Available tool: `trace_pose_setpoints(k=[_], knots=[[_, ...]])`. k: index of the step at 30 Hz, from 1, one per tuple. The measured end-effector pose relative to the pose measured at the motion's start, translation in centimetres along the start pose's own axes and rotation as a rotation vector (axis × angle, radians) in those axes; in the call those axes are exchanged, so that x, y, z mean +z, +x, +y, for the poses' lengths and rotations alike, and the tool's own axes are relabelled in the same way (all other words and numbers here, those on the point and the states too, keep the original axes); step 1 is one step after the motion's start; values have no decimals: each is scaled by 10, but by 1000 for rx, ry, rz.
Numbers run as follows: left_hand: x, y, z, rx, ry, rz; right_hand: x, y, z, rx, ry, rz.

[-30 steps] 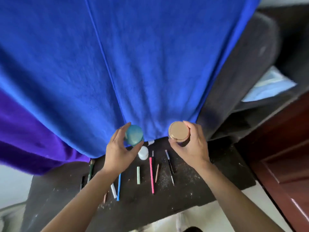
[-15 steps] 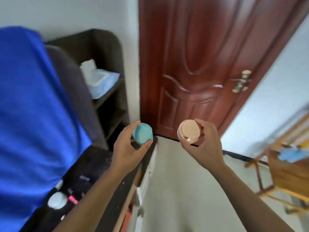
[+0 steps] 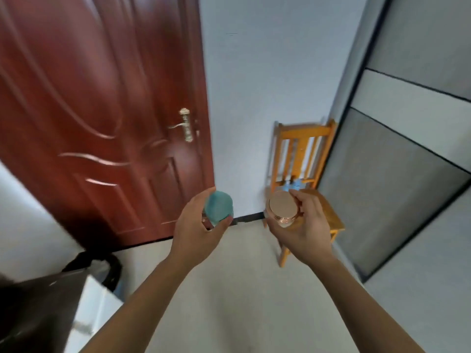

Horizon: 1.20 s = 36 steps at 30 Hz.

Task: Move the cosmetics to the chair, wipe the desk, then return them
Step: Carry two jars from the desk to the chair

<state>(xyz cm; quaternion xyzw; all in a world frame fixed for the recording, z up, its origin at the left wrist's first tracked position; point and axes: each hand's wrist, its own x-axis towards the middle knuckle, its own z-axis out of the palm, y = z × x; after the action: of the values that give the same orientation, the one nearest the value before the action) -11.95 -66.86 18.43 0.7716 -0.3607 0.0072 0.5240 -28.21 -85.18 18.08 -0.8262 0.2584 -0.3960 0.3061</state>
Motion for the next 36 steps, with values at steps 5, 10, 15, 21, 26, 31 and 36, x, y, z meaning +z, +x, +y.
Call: trace_pose_setpoints(k=[5, 10, 15, 21, 26, 31, 36], knots=[[114, 51, 41, -19, -81, -111, -69, 62, 80, 100, -60, 61], [192, 99, 49, -37, -38, -190, -94, 112, 149, 143, -124, 15], [265, 157, 30, -86, -54, -252, -87, 166, 217, 202, -179, -9], [366, 255, -13, -92, -97, -285, -70, 257, 305, 274, -272, -49], [444, 331, -43, -93, -77, -366, -59, 331, 367, 370, -348, -85], [516, 370, -66, -89, -11, -423, -50, 374, 431, 440, -374, -68], [587, 370, -99, -159, 42, -501, -29, 389, 525, 552, -337, -182]])
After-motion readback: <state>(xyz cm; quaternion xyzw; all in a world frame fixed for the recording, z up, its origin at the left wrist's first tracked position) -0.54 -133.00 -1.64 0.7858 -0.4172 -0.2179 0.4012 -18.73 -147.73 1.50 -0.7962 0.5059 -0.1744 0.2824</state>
